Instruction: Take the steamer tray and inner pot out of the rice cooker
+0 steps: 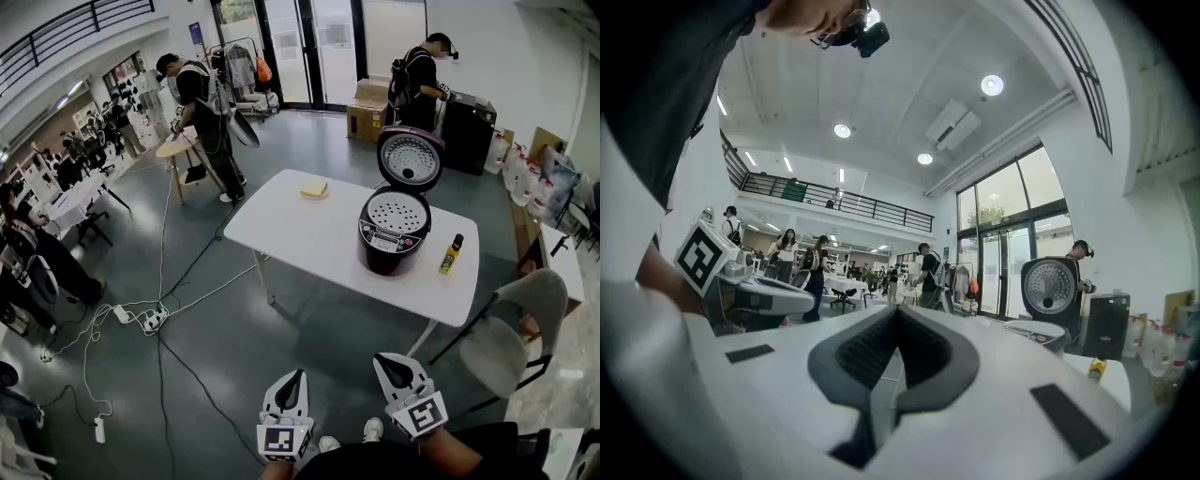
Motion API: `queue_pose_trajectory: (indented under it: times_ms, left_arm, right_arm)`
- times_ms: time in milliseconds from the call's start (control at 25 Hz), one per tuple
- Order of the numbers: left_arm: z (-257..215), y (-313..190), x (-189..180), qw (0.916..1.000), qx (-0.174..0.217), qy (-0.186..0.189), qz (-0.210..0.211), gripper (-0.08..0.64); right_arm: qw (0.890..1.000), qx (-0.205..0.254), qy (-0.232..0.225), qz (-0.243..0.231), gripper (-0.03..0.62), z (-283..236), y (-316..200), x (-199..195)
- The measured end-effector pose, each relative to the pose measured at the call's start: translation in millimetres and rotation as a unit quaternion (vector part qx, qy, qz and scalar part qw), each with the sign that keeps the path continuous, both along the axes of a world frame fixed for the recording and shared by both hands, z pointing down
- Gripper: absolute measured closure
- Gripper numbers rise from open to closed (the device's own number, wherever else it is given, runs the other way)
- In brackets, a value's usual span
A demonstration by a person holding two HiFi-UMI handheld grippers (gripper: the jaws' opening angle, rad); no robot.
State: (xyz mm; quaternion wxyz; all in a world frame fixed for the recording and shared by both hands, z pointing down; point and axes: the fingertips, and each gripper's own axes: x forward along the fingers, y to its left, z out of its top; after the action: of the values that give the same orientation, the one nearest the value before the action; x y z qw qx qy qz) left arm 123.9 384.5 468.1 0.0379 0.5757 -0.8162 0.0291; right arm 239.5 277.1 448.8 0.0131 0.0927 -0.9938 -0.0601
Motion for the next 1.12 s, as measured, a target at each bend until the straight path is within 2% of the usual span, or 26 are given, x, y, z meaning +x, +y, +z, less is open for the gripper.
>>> queue_pose_trajectory:
  times_ms: [200,360,480,680,720,760,800,840,1000,1080,1120]
  left_arm:
    - [8,-2,14,0.9997,0.009,0.017,0.013,0.561]
    - [10,-5,16,0.9995,0.008,0.022,0.020,0.561]
    - [11,-3,14,0.9995,0.005,0.026,0.017,0.561]
    - [15,1,3,0.9997,0.001,0.015,0.020,0.554]
    - [14,0,1,0.9996,0.002,0.016,0.022,0.522]
    - [14,-1,-1,0.9995,0.003,0.020,0.022,0.473]
    - [13,-2,-4,0.9995,0.003,0.024,0.020,0.395]
    - [13,-2,-8,0.9995,0.003,0.028,0.016,0.328]
    - [9,-12,-30,0.9997,0.010,0.020,-0.012,0.106]
    - [11,-22,-41,0.9996,0.009,0.017,-0.019,0.006]
    - [13,-27,-47,0.9997,0.007,0.016,-0.020,-0.019]
  right_arm:
    - [1.000,-0.010,-0.017,0.014,0.595,-7,-7,13]
    - [0.999,0.010,-0.024,0.024,0.595,-9,-9,18]
    - [1.000,0.013,-0.025,0.014,0.594,-10,-3,18]
    - [0.998,0.015,-0.055,0.034,0.594,-15,-1,13]
    - [0.997,0.014,-0.057,0.039,0.551,-15,-4,11]
    - [0.997,0.014,-0.059,0.045,0.478,-15,-6,10]
    - [0.997,0.014,-0.062,0.053,0.402,-16,-10,9]
    - [0.996,0.014,-0.065,0.063,0.353,-17,-14,9]
    - [0.991,0.017,-0.078,0.110,0.128,-22,-40,6]
    - [0.988,0.013,-0.082,0.127,0.040,-18,-56,3]
    - [0.988,0.008,-0.082,0.134,0.013,-15,-63,1]
